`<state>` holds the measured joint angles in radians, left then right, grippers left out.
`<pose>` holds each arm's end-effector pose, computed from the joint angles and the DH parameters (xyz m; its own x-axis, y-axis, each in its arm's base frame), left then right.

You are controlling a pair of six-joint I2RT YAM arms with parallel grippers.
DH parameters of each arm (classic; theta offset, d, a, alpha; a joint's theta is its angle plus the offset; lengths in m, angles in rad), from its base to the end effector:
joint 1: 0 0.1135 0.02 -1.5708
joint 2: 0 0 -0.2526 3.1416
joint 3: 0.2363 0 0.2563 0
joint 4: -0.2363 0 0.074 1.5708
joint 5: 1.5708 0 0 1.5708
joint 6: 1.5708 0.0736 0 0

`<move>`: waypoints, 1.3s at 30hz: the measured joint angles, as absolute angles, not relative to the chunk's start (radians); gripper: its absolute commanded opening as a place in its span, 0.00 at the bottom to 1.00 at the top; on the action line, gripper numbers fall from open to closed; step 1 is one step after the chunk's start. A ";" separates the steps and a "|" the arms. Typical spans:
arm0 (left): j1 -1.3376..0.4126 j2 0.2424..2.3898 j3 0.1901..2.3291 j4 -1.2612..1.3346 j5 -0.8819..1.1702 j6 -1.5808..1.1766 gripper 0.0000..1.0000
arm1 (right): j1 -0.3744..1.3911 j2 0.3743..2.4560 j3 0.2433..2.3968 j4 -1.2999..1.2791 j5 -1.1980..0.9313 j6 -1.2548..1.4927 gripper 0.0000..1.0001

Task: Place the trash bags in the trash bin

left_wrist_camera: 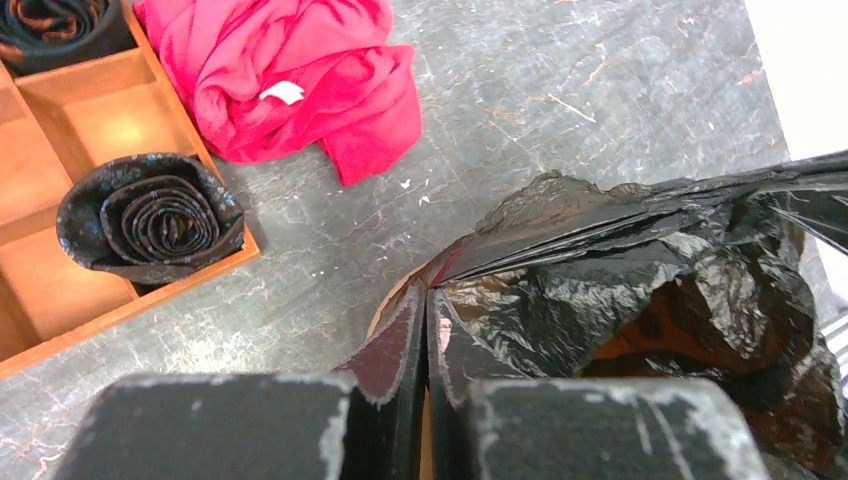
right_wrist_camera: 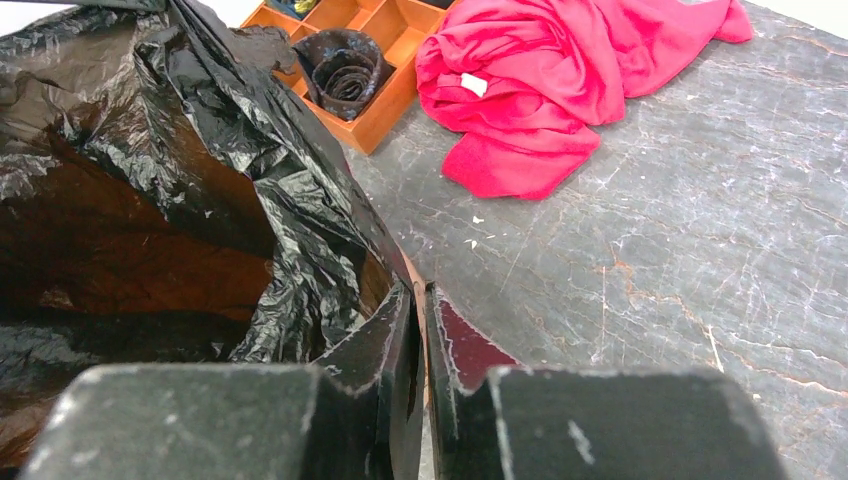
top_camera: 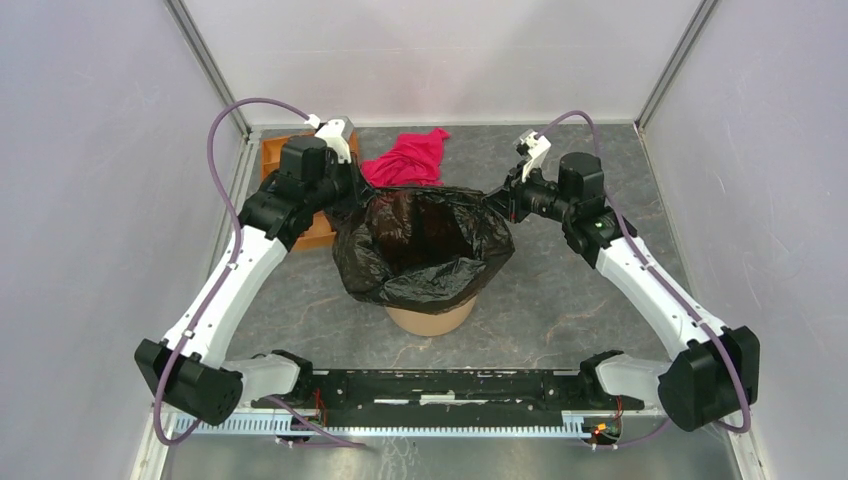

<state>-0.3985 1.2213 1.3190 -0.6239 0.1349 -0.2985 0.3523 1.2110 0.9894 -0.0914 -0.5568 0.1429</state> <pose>0.2751 -0.1266 0.3611 -0.5870 -0.0690 -0.8066 0.3338 0.8871 -0.3189 0.2843 0.1460 0.3117 -0.3950 -0.0164 -0.9185 -0.7159 0.6321 0.2966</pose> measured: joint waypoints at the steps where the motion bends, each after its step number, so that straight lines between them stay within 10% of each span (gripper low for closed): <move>1: -0.384 1.226 1.305 -0.611 0.136 -0.308 0.07 | 0.352 1.217 0.993 -0.090 -0.554 0.145 0.15; 8: -0.335 1.234 1.215 -0.538 0.160 -0.361 0.08 | 0.354 1.265 1.008 -0.081 -0.538 0.157 0.01; 25: -0.325 1.123 0.971 -0.481 0.142 -0.403 0.14 | 0.408 1.297 0.920 -0.074 -0.464 0.147 0.01; 30: -0.325 1.082 0.958 -0.503 0.109 -0.404 0.26 | 0.411 1.296 0.930 -0.125 -0.418 0.127 0.26; 39: -0.324 0.886 0.990 -0.683 -0.085 -0.406 0.86 | 0.410 1.093 0.986 -0.330 -0.194 0.093 0.69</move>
<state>-0.3244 0.8860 0.9901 -0.6834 -0.0849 -0.4061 0.4103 1.0935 0.9855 -0.3302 -0.1936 0.0925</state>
